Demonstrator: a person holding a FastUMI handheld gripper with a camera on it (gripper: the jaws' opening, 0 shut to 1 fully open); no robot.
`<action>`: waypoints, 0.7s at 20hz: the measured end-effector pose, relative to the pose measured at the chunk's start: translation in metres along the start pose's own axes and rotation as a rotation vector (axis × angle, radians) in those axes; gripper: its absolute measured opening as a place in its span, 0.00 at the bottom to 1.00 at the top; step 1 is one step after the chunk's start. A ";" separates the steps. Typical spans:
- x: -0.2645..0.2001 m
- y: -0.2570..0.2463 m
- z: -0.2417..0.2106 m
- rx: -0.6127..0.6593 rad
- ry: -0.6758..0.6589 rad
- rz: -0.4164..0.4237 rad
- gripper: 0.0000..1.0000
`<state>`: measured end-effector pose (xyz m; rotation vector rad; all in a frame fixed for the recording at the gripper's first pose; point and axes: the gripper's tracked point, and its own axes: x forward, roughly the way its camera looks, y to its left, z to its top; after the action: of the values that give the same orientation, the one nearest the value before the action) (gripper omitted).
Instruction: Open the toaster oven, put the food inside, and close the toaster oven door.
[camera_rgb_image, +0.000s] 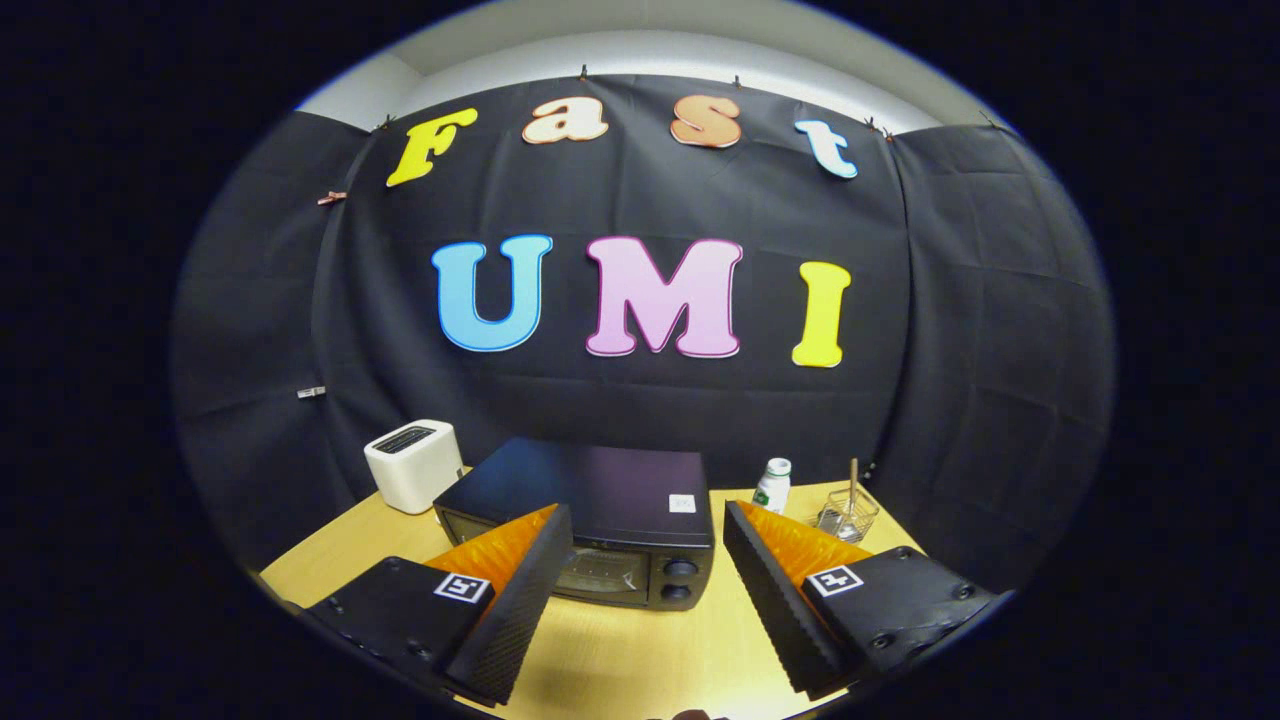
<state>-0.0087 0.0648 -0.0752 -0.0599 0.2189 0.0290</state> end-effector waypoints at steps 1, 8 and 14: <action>-0.008 -0.011 0.004 -0.006 -0.016 -0.019 0.99; -0.055 -0.080 0.020 0.017 -0.069 -0.181 0.99; -0.065 -0.082 0.032 0.041 -0.092 -0.184 0.99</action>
<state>-0.0622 -0.0165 -0.0258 -0.0375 0.1210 -0.1556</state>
